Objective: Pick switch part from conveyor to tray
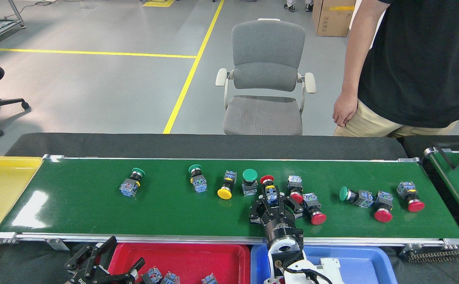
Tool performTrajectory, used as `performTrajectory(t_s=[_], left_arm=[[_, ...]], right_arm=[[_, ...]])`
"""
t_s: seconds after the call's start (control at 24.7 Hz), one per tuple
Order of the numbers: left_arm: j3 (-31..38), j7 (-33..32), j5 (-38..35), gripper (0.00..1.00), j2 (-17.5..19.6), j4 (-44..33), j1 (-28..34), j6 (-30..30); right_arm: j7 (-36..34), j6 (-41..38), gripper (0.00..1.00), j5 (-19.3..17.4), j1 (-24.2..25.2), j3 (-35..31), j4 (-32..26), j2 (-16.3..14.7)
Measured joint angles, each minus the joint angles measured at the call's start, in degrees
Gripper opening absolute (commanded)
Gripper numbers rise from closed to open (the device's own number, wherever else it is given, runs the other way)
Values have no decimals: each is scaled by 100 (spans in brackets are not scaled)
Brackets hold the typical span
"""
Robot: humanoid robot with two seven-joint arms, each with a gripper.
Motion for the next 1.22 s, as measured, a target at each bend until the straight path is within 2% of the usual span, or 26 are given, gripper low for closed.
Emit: performTrajectory(t_s=[0.08, 0.2, 0.24, 0.28, 0.32, 0.36, 0.41, 0.57, 0.69, 0.81, 0.97, 1.09, 1.22], left_arm=[[321, 0, 8, 100, 3, 232, -1, 456], [678, -8, 8, 100, 7, 440, 0, 733], [721, -14, 9, 100, 9, 448, 0, 756], [736, -19, 9, 100, 9, 453, -1, 783], [735, -22, 9, 100, 9, 457, -6, 803], [732, -23, 9, 100, 11, 464, -27, 812], [722, -23, 8, 100, 28, 482, -81, 814], [577, -23, -16, 100, 481, 1049, -646, 817], [23, -12, -19, 100, 959, 1973, -1583, 817], [-255, -3, -15, 100, 1180, 2979, -2243, 817], [-269, 103, -12, 100, 1229, 3915, -2636, 844], [-304, 365, -18, 100, 1338, 4243, -2793, 965], [-306, 463, -19, 100, 1435, 4552, -2825, 1198]], right_arm=[[13, -180, 2, 0, 111, 149, -424, -34], [-19, -796, 2, 1, 605, 450, -1351, -296], [-23, -1034, 3, 1, 754, 549, -1590, -402], [-25, -1329, 13, 5, 916, 672, -1838, -516], [-27, -1625, 40, 11, 1055, 817, -2028, -602], [-40, -1902, 82, 19, 1149, 946, -2138, -646], [-98, -2149, 98, 27, 1232, 1088, -2206, -668], [-279, -2681, 99, 37, 1318, 1390, -2315, -723], [-312, -2775, 99, 36, 1318, 1384, -2318, -732], [-354, -2742, 99, 17, 1372, 951, -2334, -727], [-503, -1899, 99, 5, 1801, 25, -2334, -576], [-608, -1043, 99, -63, 1859, -406, -2326, -487], [-639, -571, 99, -139, 1987, -518, -2323, -486]])
